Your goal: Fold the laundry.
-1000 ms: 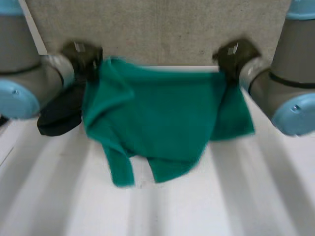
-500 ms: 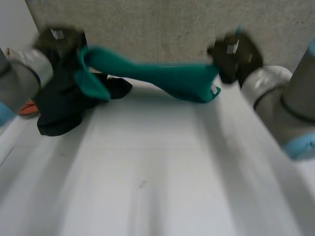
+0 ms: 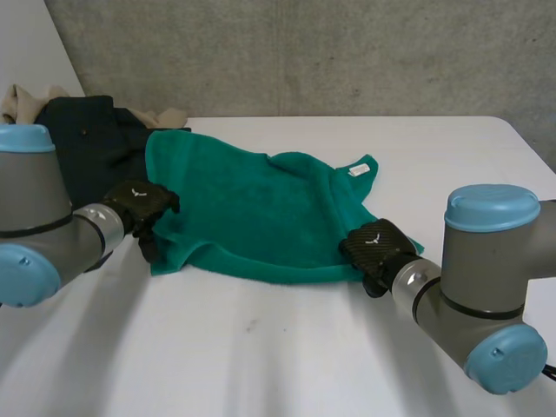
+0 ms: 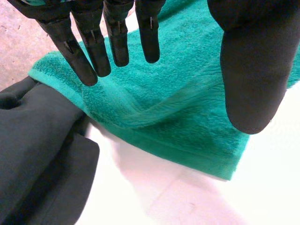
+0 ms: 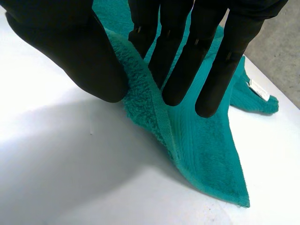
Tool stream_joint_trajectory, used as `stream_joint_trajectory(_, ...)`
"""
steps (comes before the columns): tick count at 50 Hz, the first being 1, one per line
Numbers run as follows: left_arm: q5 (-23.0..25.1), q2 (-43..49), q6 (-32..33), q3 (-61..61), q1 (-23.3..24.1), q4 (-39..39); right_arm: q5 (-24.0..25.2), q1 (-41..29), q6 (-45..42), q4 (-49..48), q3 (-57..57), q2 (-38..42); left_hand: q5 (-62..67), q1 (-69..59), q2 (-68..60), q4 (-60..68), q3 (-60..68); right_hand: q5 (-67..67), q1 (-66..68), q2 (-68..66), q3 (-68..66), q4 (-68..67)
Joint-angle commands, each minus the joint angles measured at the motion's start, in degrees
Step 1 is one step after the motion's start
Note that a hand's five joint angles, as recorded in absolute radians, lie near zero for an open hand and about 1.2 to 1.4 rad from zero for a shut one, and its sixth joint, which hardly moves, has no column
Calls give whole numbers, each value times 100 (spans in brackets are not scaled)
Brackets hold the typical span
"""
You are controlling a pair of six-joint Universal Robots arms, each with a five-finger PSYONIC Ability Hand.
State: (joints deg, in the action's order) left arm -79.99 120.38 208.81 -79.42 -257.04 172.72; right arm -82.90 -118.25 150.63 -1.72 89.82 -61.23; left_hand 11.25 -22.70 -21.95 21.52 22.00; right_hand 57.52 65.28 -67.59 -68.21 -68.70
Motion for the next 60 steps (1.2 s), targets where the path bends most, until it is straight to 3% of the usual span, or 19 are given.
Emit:
stream_joint_trajectory(1,-87,-156,-51,-469,242,209,-15,13,81,-56,53,15,-94,238,163,-120,-169,1248,1472,-1241,-1179,-1130)
stream_joint_trajectory(13,-386,556,-648,374,971,684,-50,-57,37,-109,176,-11,-280,424,349,-306,-354,1248,1472,-1241,-1179,-1130)
stream_joint_trajectory(17,-981,1056,-648,892,1288,657,-103,-40,-16,-144,185,-20,-263,408,333,-290,-338,1248,1472,-1241,-1179,-1130)
stream_joint_trajectory(23,-1835,1409,-412,1201,1271,736,-112,22,-25,-144,193,-46,409,-264,-339,382,334,1248,1472,-1241,-1179,-1130)
stream_joint_trajectory(32,-2179,1111,134,920,946,1272,-130,83,-34,-127,132,-64,1468,-1324,-1399,1442,1394,1248,1472,-1241,-1179,-1130)
stream_joint_trajectory(35,-2144,874,300,692,858,1369,-165,101,-34,-109,79,-64,2892,-2748,-2823,2866,2818,1248,1472,-1241,-1179,-1130)
stream_joint_trajectory(36,-2118,812,353,630,849,1378,-174,101,-34,-109,53,-73,3882,-3737,-3812,3855,3807,1248,1472,-1241,-1179,-1130)
stream_joint_trajectory(37,-2022,646,467,508,831,1378,-200,110,-34,-83,1,-99,5855,-5710,-5785,5829,5780,1248,1472,-1241,-1179,-1130)
stream_joint_trajectory(44,-1503,-523,635,-12,831,1080,-323,268,-200,409,-632,-678,5875,-5730,-5805,5848,5800,1248,1472,-1241,-1179,-1130)
stream_joint_trajectory(49,-853,-2119,661,-4,893,343,-446,522,-691,1784,-1937,-1434,5875,-5730,-5805,5848,5800,1248,1472,-1241,-1179,-1130)
stream_joint_trajectory(53,-598,-3018,696,268,893,-254,-525,558,-938,3049,-3019,-1488,5875,-5730,-5805,5848,5800,1248,1472,-1241,-1179,-1130)
stream_joint_trajectory(60,-579,-2531,1056,857,744,-1388,-525,681,-1675,5179,-4112,-944,5875,-5730,-5805,5848,5800,1248,1472,-1241,-1179,-1130)
